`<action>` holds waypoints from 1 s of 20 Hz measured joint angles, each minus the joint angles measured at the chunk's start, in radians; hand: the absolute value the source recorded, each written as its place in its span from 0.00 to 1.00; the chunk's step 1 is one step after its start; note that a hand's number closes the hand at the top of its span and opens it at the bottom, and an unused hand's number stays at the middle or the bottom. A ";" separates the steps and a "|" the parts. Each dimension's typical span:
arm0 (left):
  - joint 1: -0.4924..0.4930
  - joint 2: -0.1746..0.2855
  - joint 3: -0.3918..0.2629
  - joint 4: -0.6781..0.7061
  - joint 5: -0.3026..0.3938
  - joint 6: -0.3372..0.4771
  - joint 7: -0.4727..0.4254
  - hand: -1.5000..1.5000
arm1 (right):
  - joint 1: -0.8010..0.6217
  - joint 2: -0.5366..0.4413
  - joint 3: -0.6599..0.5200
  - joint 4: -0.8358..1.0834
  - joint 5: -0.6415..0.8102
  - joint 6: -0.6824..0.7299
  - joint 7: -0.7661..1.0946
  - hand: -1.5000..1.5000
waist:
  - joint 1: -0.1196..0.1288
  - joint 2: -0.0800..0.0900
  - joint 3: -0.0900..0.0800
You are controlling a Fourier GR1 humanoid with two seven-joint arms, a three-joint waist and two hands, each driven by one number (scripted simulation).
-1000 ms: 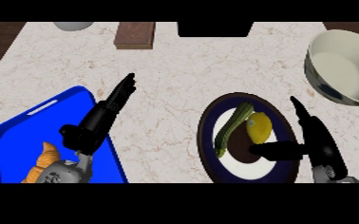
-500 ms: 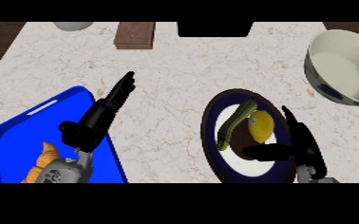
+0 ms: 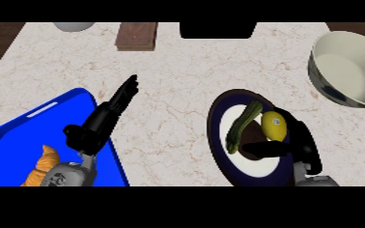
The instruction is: Pick the lemon from the plate and place it in the bowl
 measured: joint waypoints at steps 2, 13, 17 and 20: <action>-0.009 -0.007 0.009 0.009 -0.005 -0.002 0.000 0.50 | -0.002 -0.004 -0.013 0.022 0.019 -0.007 -0.049 1.00 | 0.000 -0.001 -0.001; 0.012 -0.047 0.033 -0.025 -0.048 -0.030 0.015 0.50 | -0.039 0.038 -0.072 0.068 0.138 -0.028 -0.096 1.00 | 0.002 0.003 0.004; -0.001 -0.051 0.026 -0.029 -0.048 -0.033 0.028 0.50 | -0.047 -0.094 0.046 0.043 0.156 0.143 -0.282 1.00 | 0.017 0.002 0.005; -0.007 -0.054 0.016 -0.025 -0.049 -0.041 0.030 0.50 | -0.071 -0.214 0.184 -0.002 0.213 0.277 -0.450 1.00 | 0.049 -0.003 0.003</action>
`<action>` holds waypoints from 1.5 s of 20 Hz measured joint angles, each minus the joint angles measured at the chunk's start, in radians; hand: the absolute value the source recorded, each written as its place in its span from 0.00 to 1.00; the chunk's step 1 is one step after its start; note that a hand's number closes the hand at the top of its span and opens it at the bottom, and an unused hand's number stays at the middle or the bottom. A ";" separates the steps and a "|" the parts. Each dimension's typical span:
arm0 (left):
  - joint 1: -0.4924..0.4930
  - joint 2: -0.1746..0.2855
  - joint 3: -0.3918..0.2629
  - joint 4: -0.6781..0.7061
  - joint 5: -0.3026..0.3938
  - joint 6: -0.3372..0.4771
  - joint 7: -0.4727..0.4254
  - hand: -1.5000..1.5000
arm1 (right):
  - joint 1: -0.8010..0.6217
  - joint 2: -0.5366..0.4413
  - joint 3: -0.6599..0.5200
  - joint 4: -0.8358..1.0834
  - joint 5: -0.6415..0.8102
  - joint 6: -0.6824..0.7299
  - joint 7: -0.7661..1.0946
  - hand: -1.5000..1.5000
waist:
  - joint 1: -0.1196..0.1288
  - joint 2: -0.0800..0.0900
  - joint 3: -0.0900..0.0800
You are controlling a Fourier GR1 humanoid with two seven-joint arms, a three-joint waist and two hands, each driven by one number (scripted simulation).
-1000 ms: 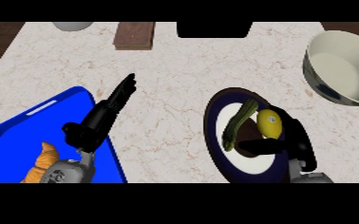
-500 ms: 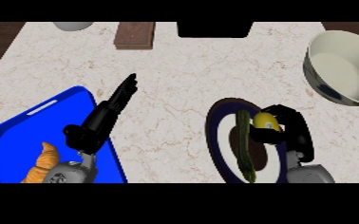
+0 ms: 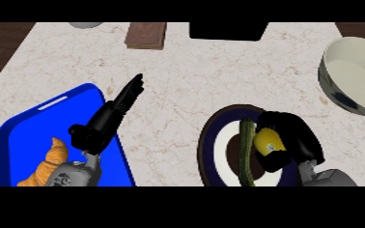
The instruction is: Pick the lemon from the plate and place it in the bowl
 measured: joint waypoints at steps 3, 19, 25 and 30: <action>0.003 -0.002 0.001 0.008 -0.001 0.003 0.000 0.50 | -0.013 -0.148 0.088 -0.065 0.067 0.069 -0.193 1.00 | -0.013 -0.006 0.001; 0.037 0.022 0.045 -0.010 0.009 0.004 -0.016 0.50 | 0.086 -0.549 -0.476 -0.090 -0.525 0.155 -0.968 1.00 | -0.072 0.003 0.004; 0.026 0.012 0.029 -0.036 0.005 -0.011 0.011 0.50 | -0.048 -0.538 -0.516 0.139 -0.455 0.171 -1.025 1.00 | -0.041 0.009 0.004; 0.001 -0.008 0.023 -0.015 -0.001 -0.011 0.008 0.50 | -0.199 -0.501 -0.527 0.371 -0.350 0.073 -1.106 1.00 | -0.026 0.013 0.004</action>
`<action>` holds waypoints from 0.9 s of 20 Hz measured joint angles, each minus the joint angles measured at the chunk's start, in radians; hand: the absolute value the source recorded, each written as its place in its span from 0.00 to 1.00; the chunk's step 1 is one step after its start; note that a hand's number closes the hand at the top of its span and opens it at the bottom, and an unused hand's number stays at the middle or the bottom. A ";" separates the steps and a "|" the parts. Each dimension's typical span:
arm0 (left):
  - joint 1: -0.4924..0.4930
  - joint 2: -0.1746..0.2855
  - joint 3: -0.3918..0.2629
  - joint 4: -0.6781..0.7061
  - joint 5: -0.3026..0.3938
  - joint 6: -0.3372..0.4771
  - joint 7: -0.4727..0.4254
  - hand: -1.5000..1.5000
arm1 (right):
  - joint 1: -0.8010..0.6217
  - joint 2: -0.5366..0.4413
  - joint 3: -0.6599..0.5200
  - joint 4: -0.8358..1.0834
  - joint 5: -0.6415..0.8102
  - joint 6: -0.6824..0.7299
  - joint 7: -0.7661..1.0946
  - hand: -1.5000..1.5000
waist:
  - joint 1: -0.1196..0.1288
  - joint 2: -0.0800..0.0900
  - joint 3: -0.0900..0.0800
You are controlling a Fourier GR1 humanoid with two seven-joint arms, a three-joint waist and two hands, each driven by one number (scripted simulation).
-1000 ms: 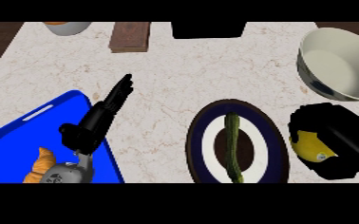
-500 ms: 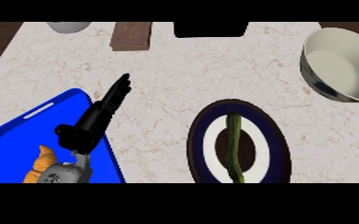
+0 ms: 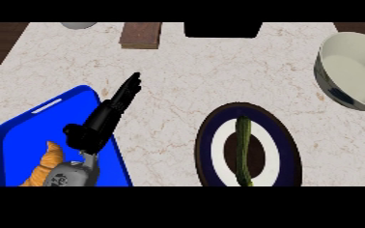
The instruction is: Pick the lemon from the plate and place it in the bowl
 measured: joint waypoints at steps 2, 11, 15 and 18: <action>-0.014 0.004 0.007 0.007 0.004 -0.009 0.005 0.50 | -0.073 0.024 0.010 0.096 0.044 -0.037 -0.028 1.00 | 0.004 0.001 0.000; -0.028 -0.003 -0.004 0.015 -0.001 -0.023 0.005 0.50 | -0.282 0.034 0.153 0.473 0.253 0.032 -0.062 0.00 | 0.036 0.011 0.000; -0.036 -0.012 -0.003 0.018 -0.002 -0.019 0.006 0.50 | -0.368 0.061 0.192 0.623 0.293 0.109 -0.134 0.00 | 0.039 0.013 0.001; -0.031 -0.016 -0.005 0.023 -0.011 -0.013 0.000 0.50 | -0.438 0.082 0.177 0.721 0.289 0.132 -0.197 0.00 | 0.037 0.013 0.002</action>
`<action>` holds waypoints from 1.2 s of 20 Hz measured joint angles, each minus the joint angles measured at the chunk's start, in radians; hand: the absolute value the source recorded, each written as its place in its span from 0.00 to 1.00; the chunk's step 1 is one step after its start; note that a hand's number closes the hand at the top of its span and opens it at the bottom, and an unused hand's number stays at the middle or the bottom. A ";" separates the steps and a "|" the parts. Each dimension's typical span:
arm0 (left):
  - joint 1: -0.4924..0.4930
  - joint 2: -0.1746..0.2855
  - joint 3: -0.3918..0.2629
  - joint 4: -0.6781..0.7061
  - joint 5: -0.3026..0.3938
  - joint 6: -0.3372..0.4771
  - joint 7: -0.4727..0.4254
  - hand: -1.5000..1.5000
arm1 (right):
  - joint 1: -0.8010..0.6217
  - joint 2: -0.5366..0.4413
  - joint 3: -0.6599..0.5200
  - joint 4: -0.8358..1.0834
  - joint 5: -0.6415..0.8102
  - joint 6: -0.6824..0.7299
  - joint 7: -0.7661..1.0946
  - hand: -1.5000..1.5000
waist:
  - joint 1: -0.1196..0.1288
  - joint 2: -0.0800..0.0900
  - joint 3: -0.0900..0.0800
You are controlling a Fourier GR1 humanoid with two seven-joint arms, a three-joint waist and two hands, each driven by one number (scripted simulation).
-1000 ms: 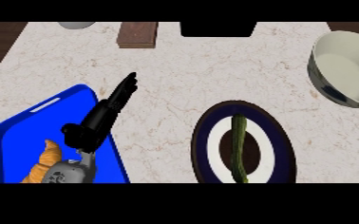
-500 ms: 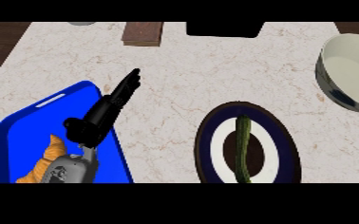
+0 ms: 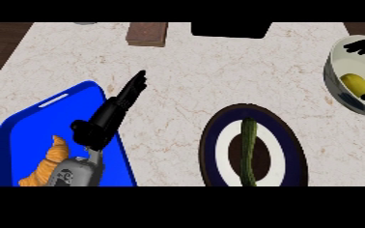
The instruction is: Pick the lemon from the plate and place it in the bowl
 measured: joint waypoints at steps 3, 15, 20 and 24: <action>0.003 -0.004 -0.002 0.003 -0.008 0.004 -0.009 0.50 | -0.060 0.011 -0.031 0.092 -0.013 -0.005 -0.021 0.00 | -0.002 0.000 0.000; 0.007 -0.011 -0.014 -0.020 -0.010 -0.002 0.000 0.50 | -0.196 -0.081 -0.236 0.351 -0.192 0.126 0.096 0.00 | 0.007 0.009 0.003; 0.014 -0.007 -0.012 -0.024 -0.010 -0.006 -0.010 0.50 | -0.189 -0.159 -0.301 0.409 -0.251 0.165 0.134 0.00 | 0.012 0.018 0.006; 0.000 -0.007 -0.004 -0.026 -0.007 -0.004 -0.008 0.50 | -0.168 -0.198 -0.338 0.431 -0.286 0.186 0.145 0.00 | 0.010 0.024 0.010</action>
